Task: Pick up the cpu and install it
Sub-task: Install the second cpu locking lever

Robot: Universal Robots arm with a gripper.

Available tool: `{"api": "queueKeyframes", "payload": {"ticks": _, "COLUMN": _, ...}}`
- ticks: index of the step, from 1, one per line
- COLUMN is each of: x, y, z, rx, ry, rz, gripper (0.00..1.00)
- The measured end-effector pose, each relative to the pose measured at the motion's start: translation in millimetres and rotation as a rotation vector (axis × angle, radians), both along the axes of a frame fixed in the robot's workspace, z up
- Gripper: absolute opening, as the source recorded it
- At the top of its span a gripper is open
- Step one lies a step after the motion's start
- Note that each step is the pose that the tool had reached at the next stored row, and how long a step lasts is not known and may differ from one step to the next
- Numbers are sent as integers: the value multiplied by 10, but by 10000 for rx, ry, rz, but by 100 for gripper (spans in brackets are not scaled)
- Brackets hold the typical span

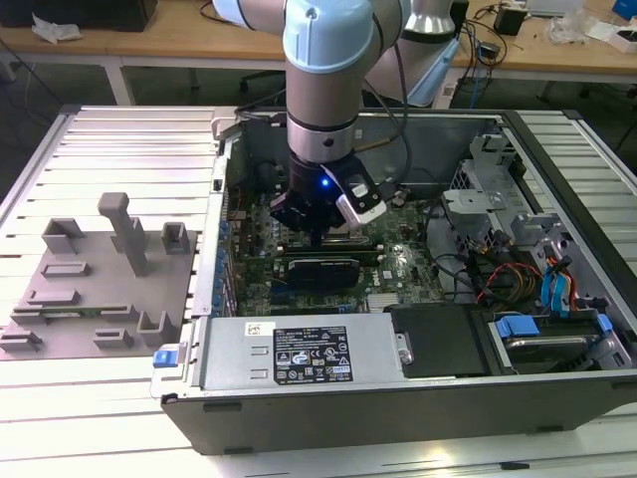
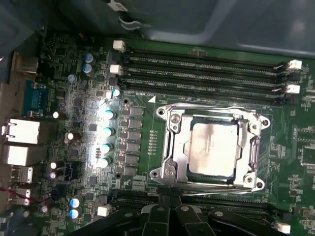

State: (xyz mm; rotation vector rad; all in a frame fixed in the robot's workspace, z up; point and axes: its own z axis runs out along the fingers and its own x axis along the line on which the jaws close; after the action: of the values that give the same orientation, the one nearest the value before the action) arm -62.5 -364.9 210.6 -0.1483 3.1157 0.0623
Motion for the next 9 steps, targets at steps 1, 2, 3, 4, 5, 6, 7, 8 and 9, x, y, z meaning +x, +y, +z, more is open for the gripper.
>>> {"api": "queueKeyframes", "payload": {"ticks": 1, "x": -4, "y": 0, "z": -1, "rx": 17, "ry": -6, "rz": 1, "gripper": 11}}
{"api": "queueKeyframes", "payload": {"ticks": 2, "x": -15, "y": -2, "z": -2, "rx": 44, "ry": -15, "rz": 2, "gripper": 11}}
{"api": "queueKeyframes", "payload": {"ticks": 3, "x": -29, "y": -6, "z": -2, "rx": 52, "ry": -21, "rz": 2, "gripper": 11}}
{"api": "queueKeyframes", "payload": {"ticks": 4, "x": -33, "y": -10, "z": -2, "rx": 57, "ry": -22, "rz": 1, "gripper": 11}}
{"api": "queueKeyframes", "payload": {"ticks": 5, "x": -36, "y": -20, "z": -2, "rx": 60, "ry": -23, "rz": 3, "gripper": 11}}
{"api": "queueKeyframes", "payload": {"ticks": 6, "x": -37, "y": -30, "z": -3, "rx": 62, "ry": -23, "rz": 2, "gripper": 11}}
{"api": "queueKeyframes", "payload": {"ticks": 7, "x": -38, "y": -38, "z": -3, "rx": 67, "ry": -23, "rz": 2, "gripper": 11}}
{"api": "queueKeyframes", "payload": {"ticks": 8, "x": -39, "y": -47, "z": -3, "rx": 84, "ry": -25, "rz": 2, "gripper": 11}}
{"api": "queueKeyframes", "payload": {"ticks": 9, "x": -41, "y": -54, "z": -4, "rx": 124, "ry": -32, "rz": 2, "gripper": 11}}
